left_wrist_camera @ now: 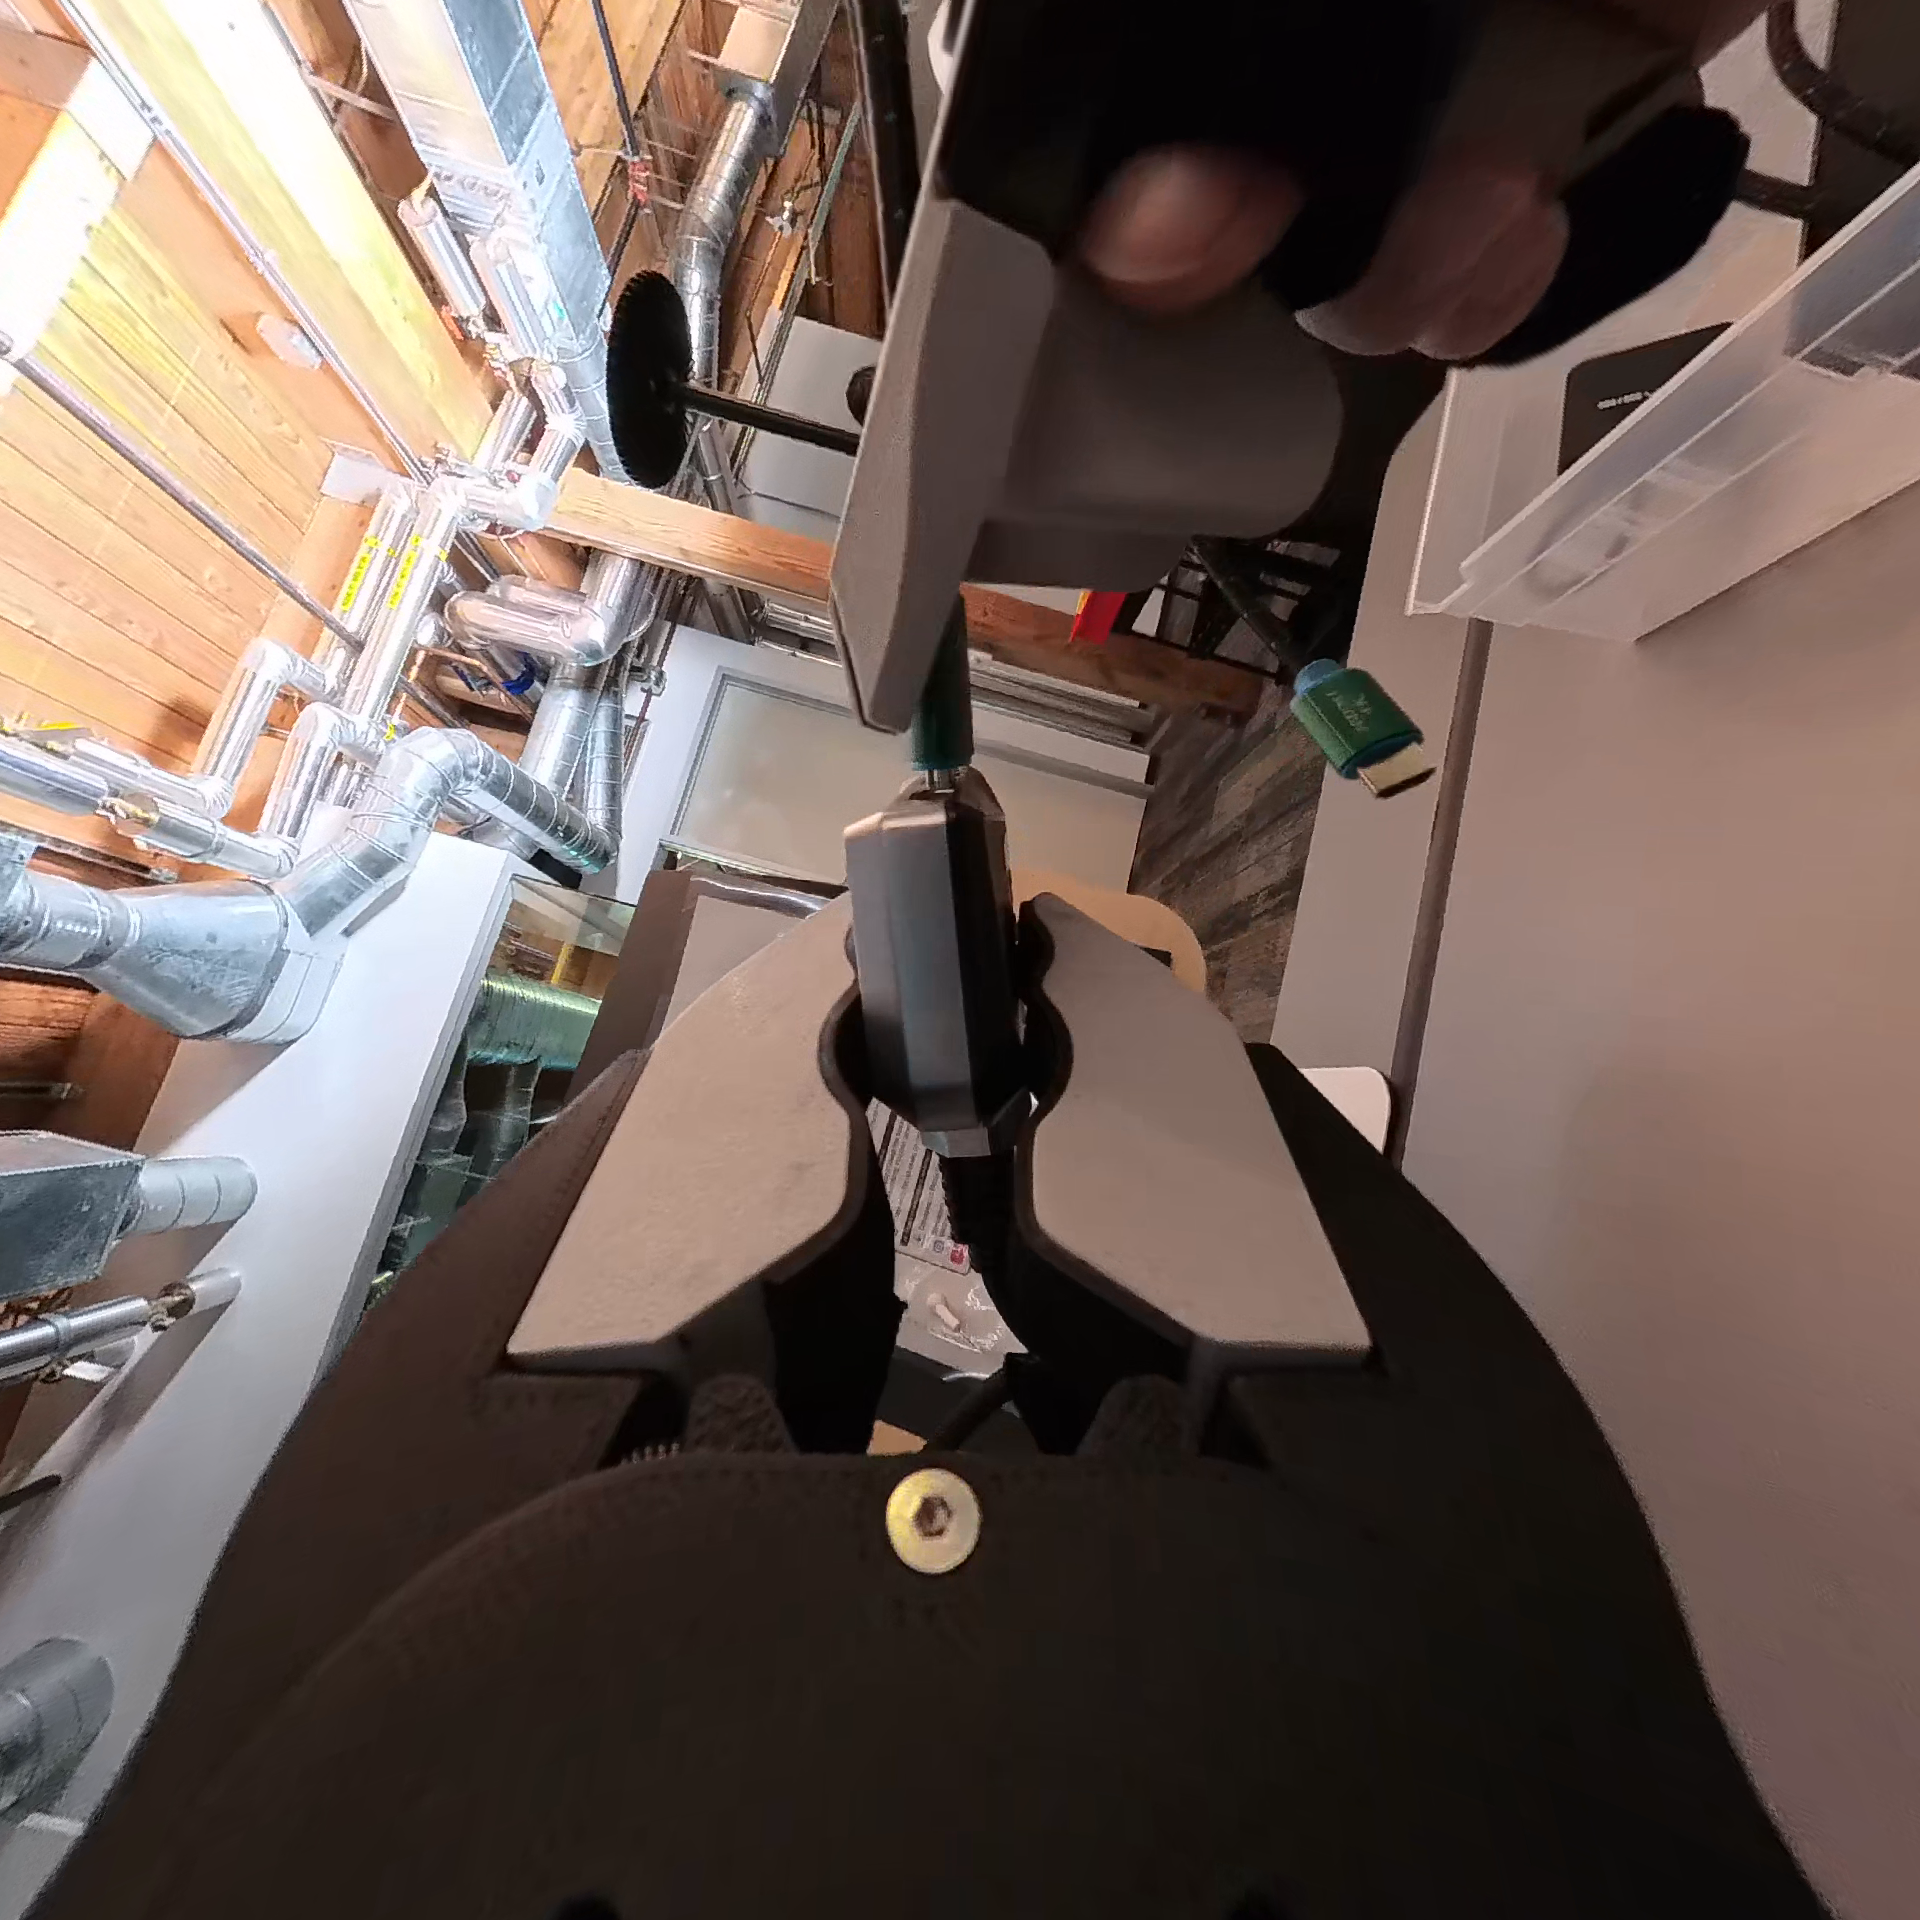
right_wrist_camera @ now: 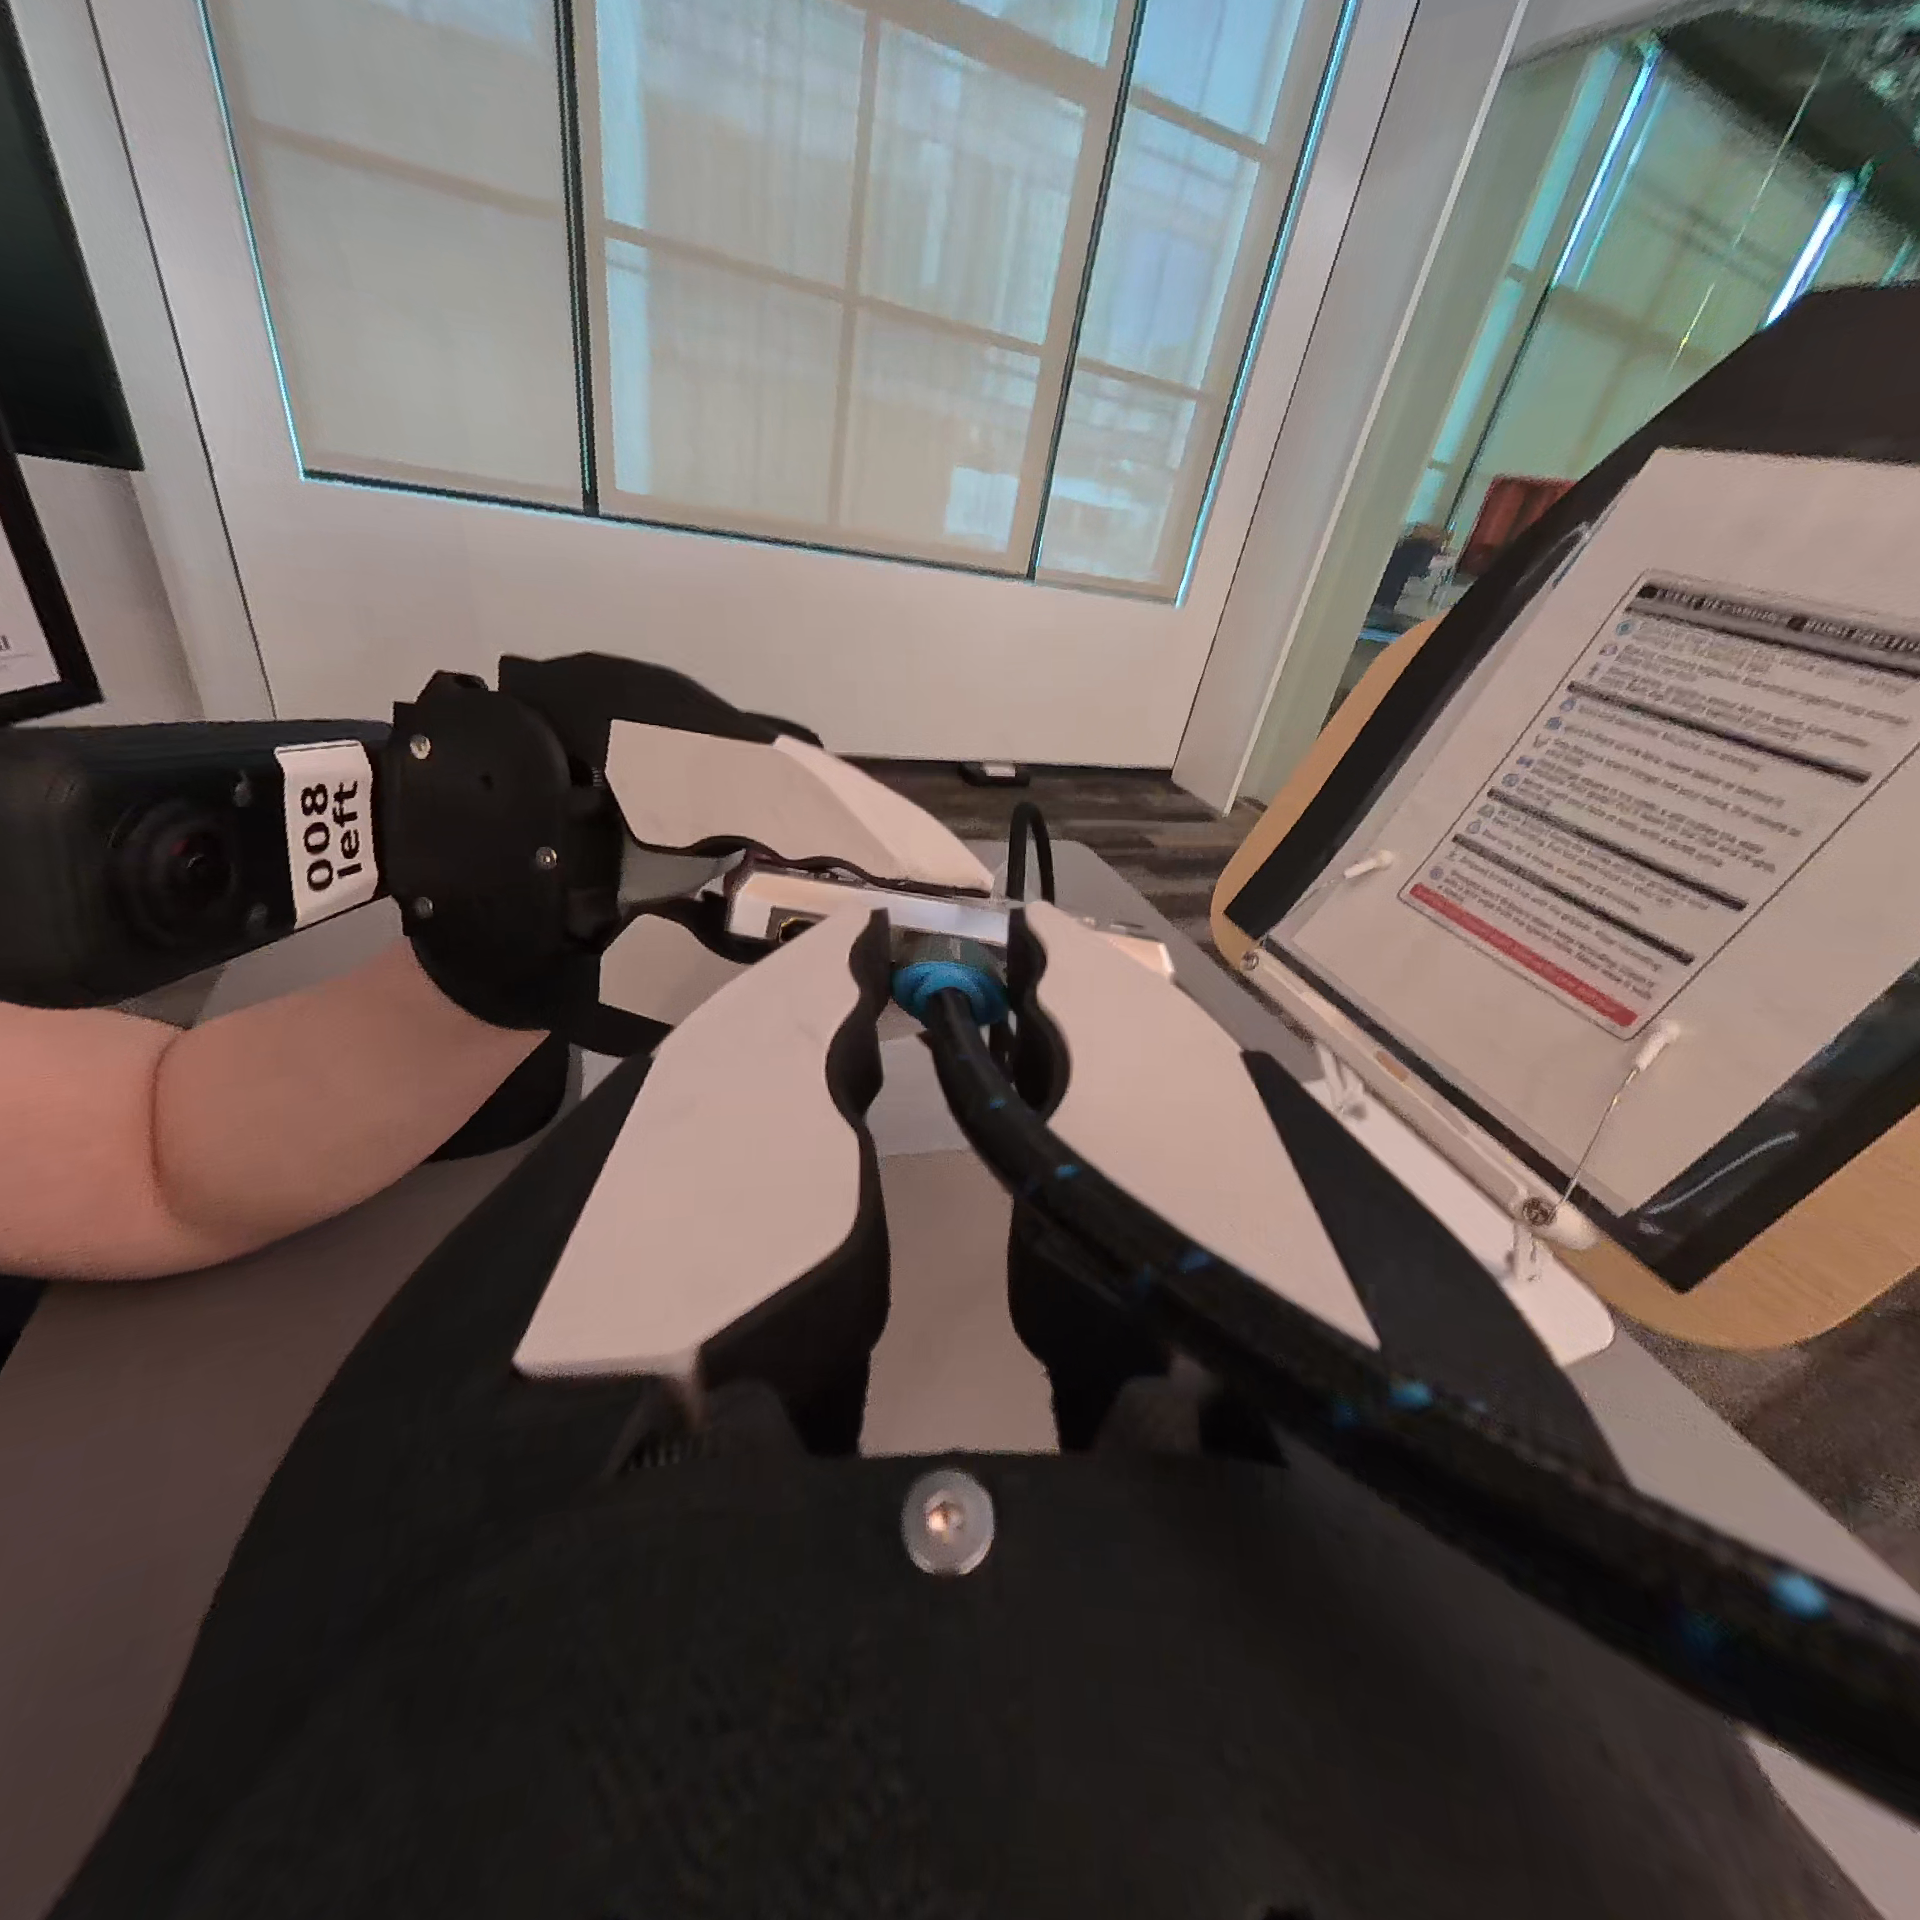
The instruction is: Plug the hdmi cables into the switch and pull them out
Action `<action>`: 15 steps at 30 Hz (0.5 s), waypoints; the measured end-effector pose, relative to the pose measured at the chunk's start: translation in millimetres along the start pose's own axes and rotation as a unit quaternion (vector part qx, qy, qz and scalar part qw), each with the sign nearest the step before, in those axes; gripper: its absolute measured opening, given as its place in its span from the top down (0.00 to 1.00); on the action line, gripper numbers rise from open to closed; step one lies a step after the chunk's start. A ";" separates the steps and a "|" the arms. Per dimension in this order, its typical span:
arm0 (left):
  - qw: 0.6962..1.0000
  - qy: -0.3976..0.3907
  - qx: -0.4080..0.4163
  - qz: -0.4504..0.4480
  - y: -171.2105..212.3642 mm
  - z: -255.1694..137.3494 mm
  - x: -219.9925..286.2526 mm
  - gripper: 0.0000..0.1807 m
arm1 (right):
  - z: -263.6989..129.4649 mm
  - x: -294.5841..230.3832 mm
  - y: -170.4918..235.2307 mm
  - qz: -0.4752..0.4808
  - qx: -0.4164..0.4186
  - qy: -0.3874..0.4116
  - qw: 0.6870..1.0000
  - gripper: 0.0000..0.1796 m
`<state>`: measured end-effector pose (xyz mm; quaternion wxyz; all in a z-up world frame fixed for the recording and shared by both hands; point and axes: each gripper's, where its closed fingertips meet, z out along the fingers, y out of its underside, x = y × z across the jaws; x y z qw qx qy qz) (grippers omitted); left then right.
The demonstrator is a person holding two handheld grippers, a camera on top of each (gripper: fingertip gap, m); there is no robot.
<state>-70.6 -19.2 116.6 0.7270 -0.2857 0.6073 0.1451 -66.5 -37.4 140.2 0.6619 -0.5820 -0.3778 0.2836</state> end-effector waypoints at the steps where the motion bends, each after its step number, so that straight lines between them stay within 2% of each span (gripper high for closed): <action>1: 1.000 0.003 -0.002 0.003 0.5 0.6 1.6 0.88 | -0.4 0.5 3.0 0.007 -0.014 -0.002 1.000 0.88; 15: 0.999 -0.022 -0.020 0.033 3.3 3.6 -0.3 0.88 | -2.4 6.3 15.0 0.030 -0.066 0.014 0.997 0.88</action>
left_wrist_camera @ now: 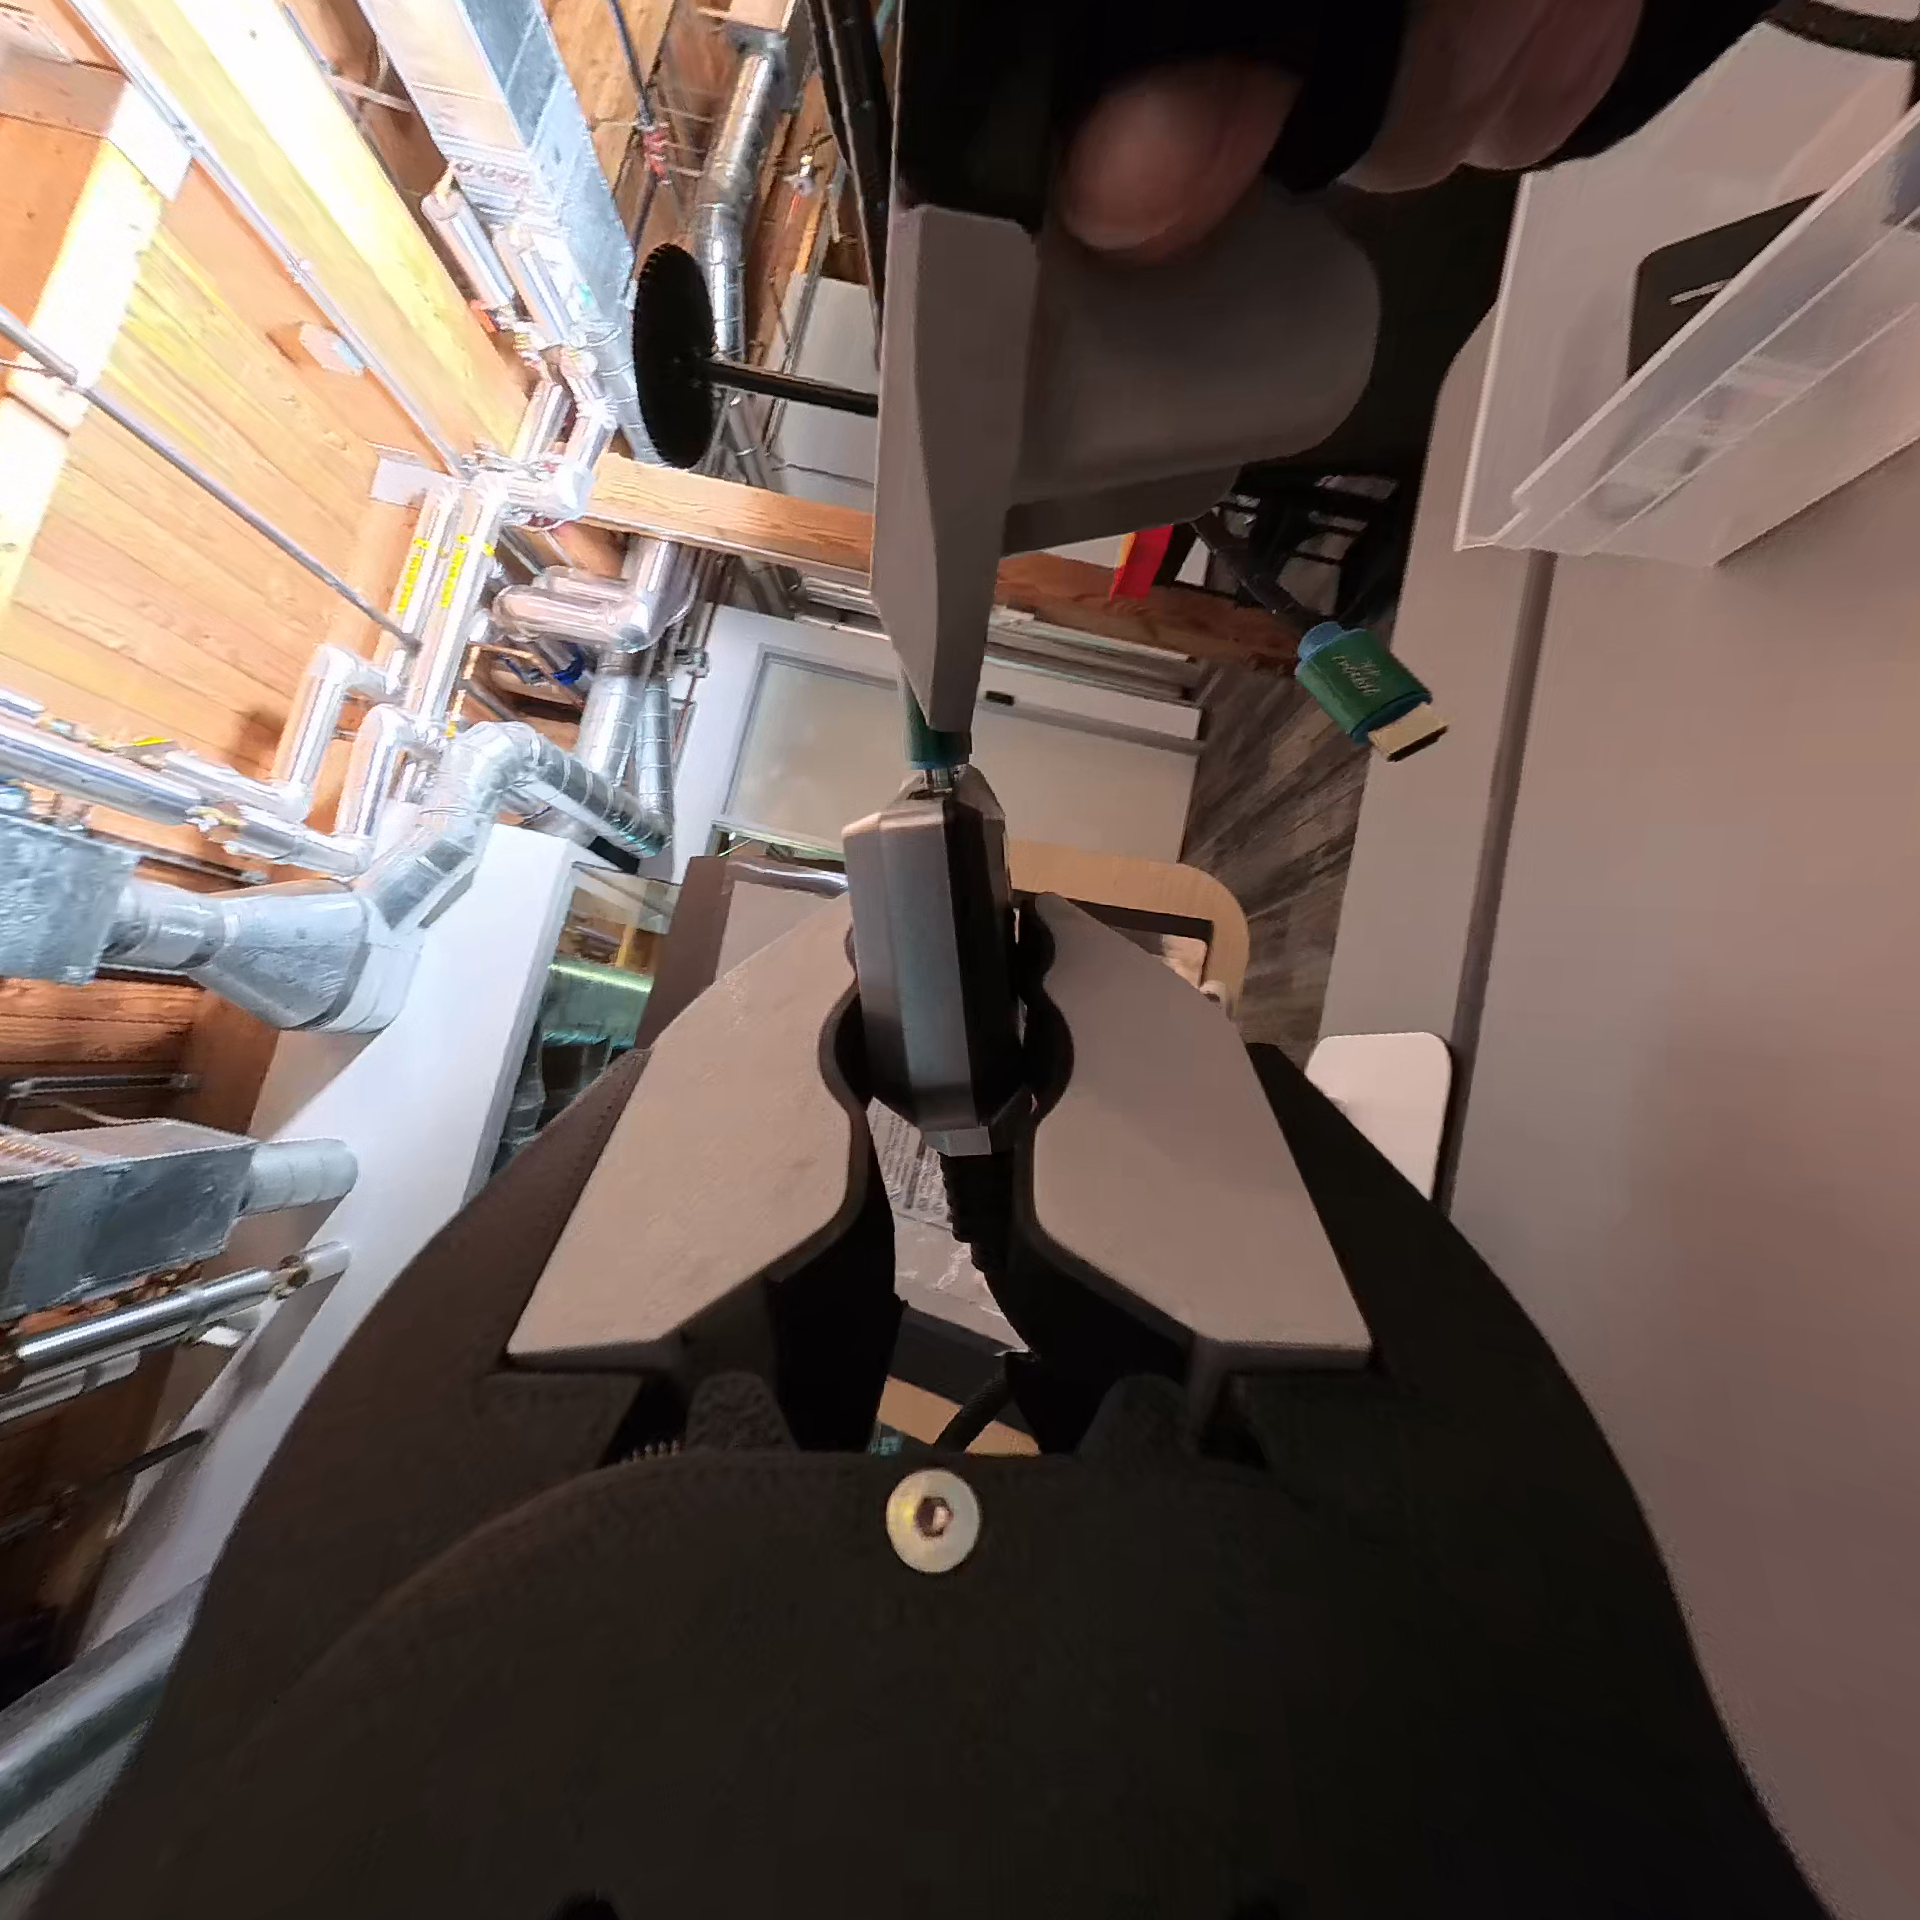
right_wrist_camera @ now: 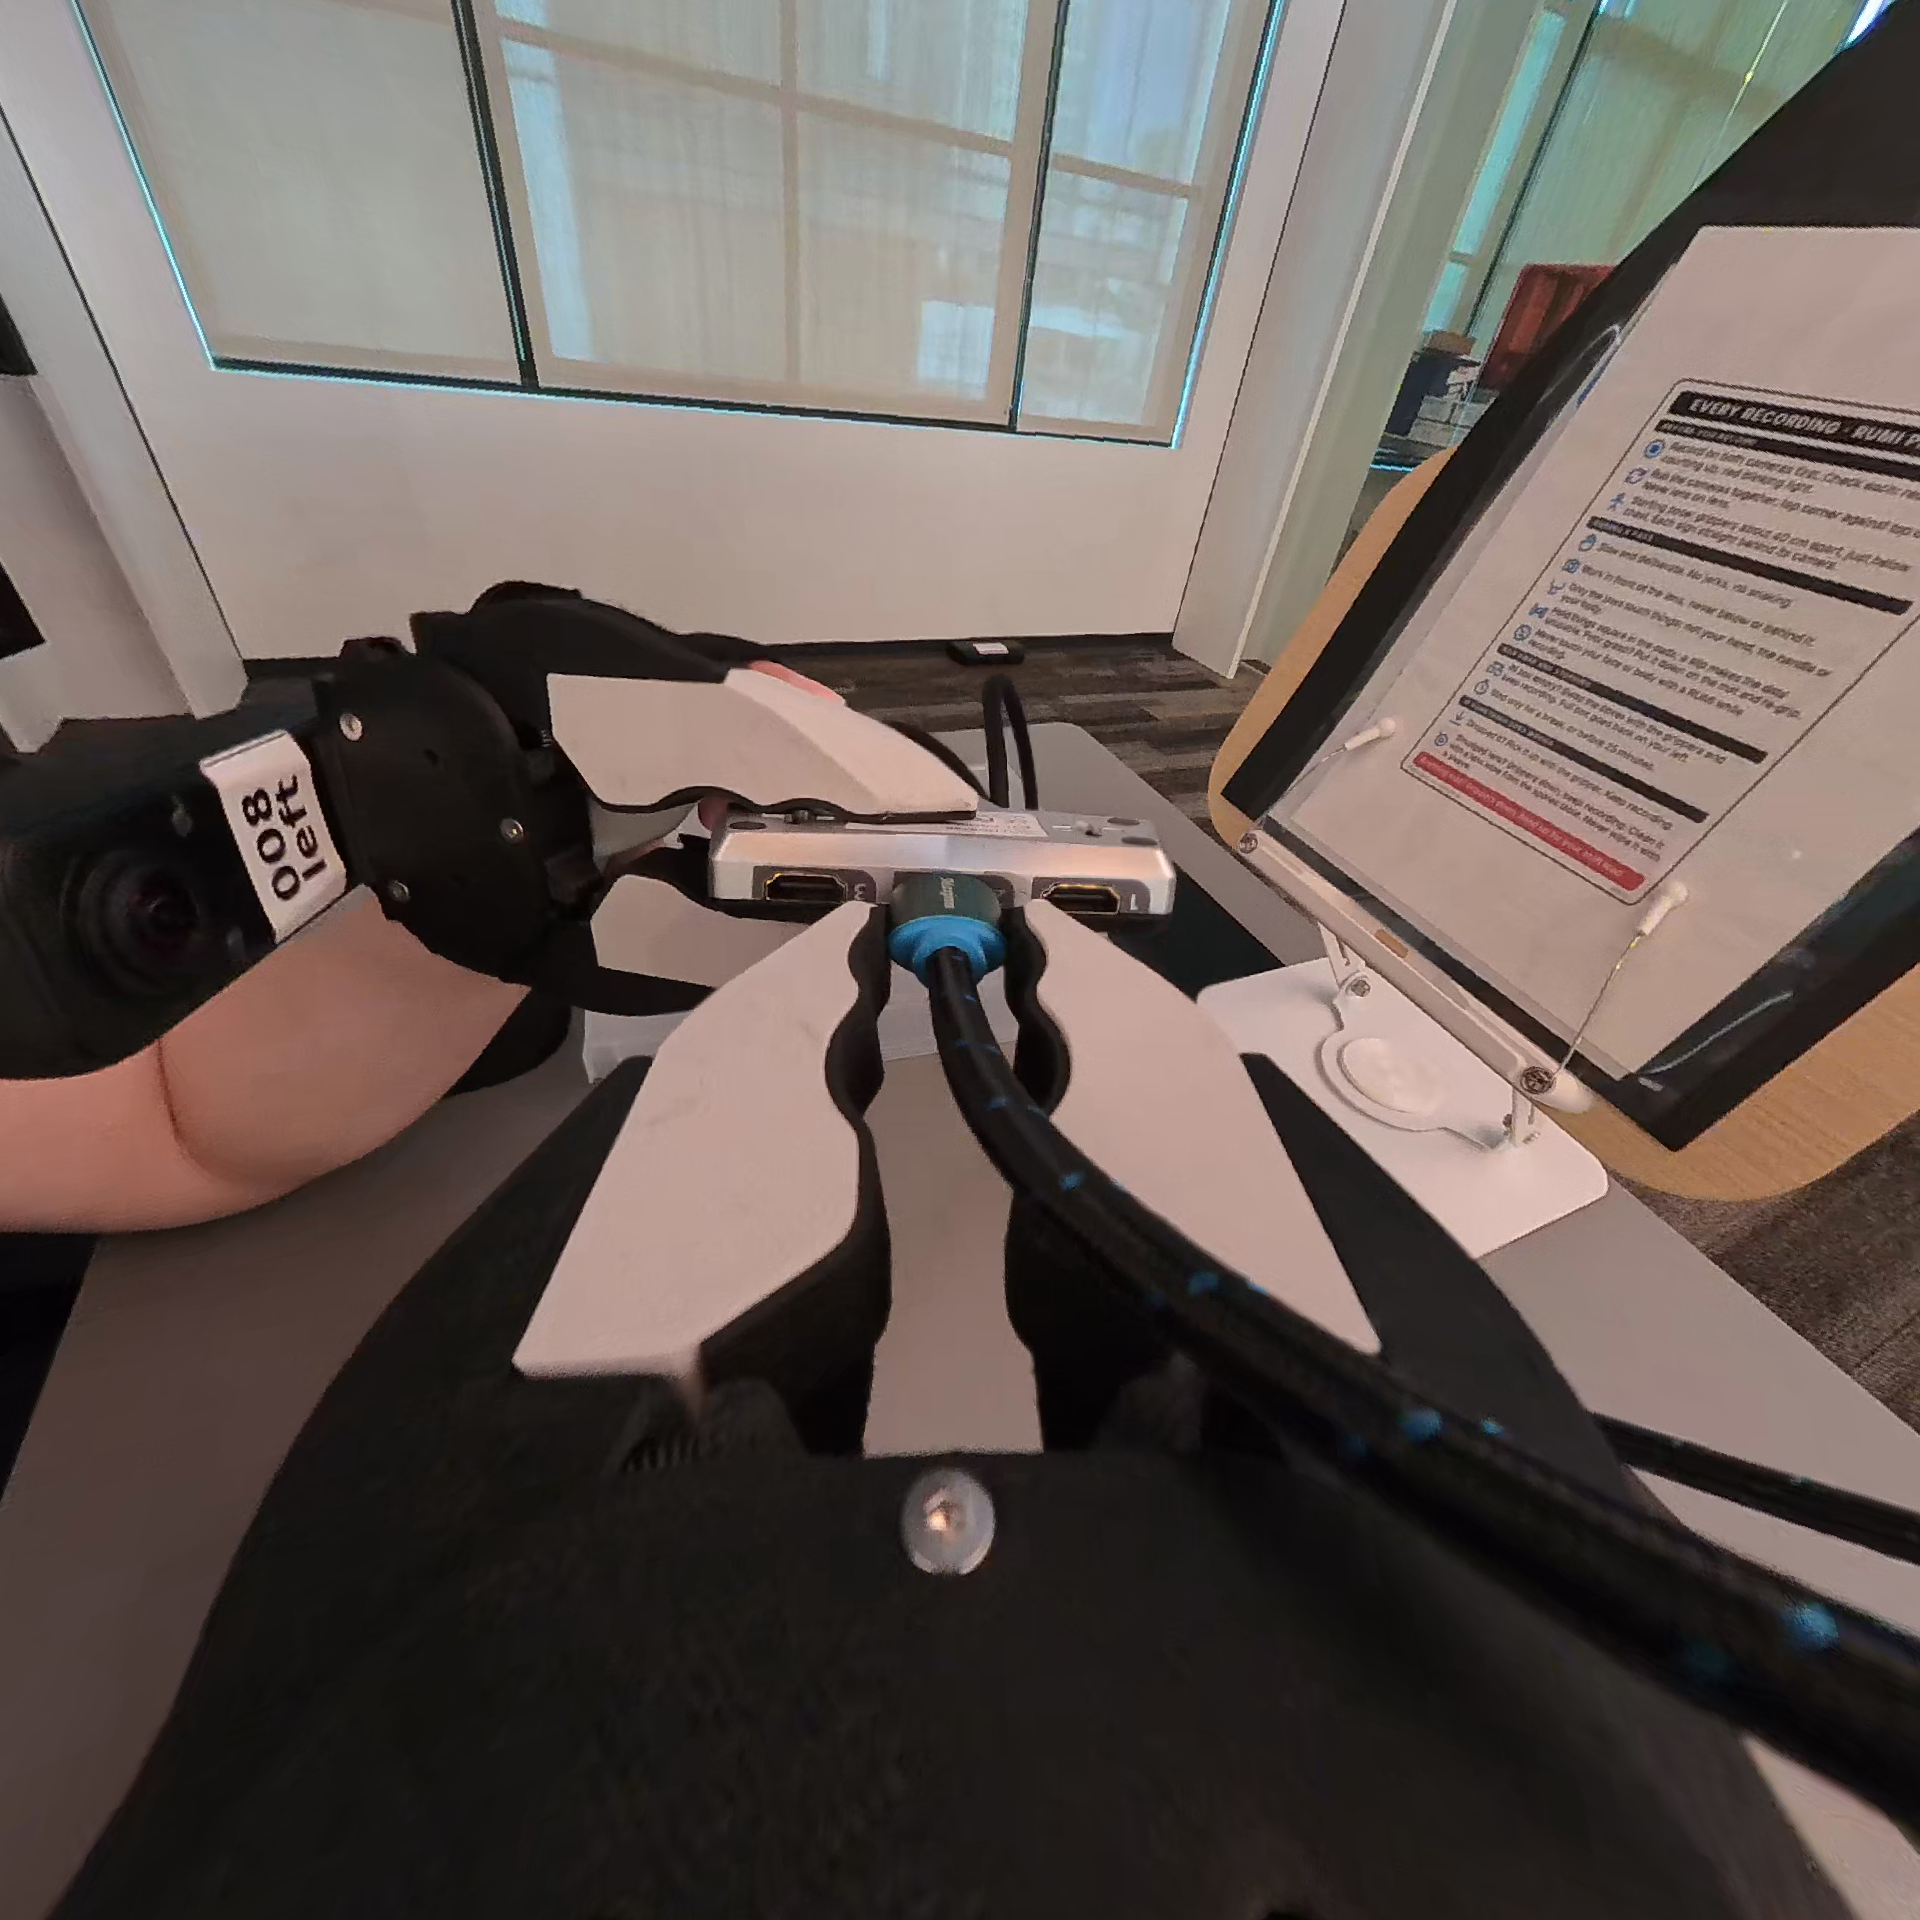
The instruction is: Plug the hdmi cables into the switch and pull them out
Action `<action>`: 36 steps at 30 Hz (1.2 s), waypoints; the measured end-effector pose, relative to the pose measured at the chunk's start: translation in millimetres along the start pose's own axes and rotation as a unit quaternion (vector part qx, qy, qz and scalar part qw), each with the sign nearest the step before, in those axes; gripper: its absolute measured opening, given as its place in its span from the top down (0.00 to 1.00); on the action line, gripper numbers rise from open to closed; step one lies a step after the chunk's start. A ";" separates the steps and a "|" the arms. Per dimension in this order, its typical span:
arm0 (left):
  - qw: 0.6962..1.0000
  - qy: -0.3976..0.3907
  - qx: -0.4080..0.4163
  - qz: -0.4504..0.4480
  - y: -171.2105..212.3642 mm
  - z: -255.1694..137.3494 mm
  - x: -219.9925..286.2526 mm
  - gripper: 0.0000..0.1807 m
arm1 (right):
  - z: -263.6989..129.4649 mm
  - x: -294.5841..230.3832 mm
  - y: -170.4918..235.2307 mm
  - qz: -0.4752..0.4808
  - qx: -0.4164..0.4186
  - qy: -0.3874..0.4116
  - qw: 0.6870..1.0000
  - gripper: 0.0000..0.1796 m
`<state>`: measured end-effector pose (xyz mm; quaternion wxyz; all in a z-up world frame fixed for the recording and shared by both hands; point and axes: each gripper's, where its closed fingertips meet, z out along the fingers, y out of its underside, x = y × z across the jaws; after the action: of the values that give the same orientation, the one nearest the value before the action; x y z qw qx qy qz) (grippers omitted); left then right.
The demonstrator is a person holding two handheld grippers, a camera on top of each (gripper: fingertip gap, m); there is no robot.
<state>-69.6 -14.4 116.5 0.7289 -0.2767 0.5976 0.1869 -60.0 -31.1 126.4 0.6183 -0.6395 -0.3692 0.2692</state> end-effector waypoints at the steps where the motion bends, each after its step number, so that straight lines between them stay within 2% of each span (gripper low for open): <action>1: 1.000 -0.002 -0.001 -0.002 0.1 -0.1 -1.3 0.88 | 0.2 -0.1 -1.4 0.001 0.004 0.001 1.000 0.88; 9: 0.999 -0.020 0.001 -0.030 2.4 0.1 -9.9 0.88 | 1.3 -1.1 -9.8 -0.049 0.011 0.047 0.998 0.88; 15: 1.000 -0.015 0.005 -0.024 -4.6 0.4 -7.7 0.88 | -5.4 -2.8 -8.1 -0.010 0.008 -0.001 1.000 0.88; 22: 0.999 -0.010 0.004 -0.039 -1.6 4.6 -4.3 0.88 | -5.2 1.2 -5.5 -0.049 -0.022 0.042 0.998 0.88; 27: 1.000 -0.007 0.001 -0.029 -6.5 3.0 -4.8 0.88 | -9.4 -1.6 -4.8 0.005 -0.010 -0.013 1.000 0.88; 33: 0.999 0.006 -0.007 -0.041 -0.3 8.8 2.0 0.88 | -7.3 5.4 1.9 -0.035 -0.045 0.036 0.998 0.88; 36: 0.999 0.004 0.003 -0.039 -4.0 6.6 0.2 0.88 | -9.8 1.6 -0.6 -0.023 -0.044 0.027 0.998 0.88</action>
<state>-62.1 -13.3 117.9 0.7344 -0.2983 0.5897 0.1550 -51.3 -35.7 128.1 0.6056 -0.6643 -0.3783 0.2210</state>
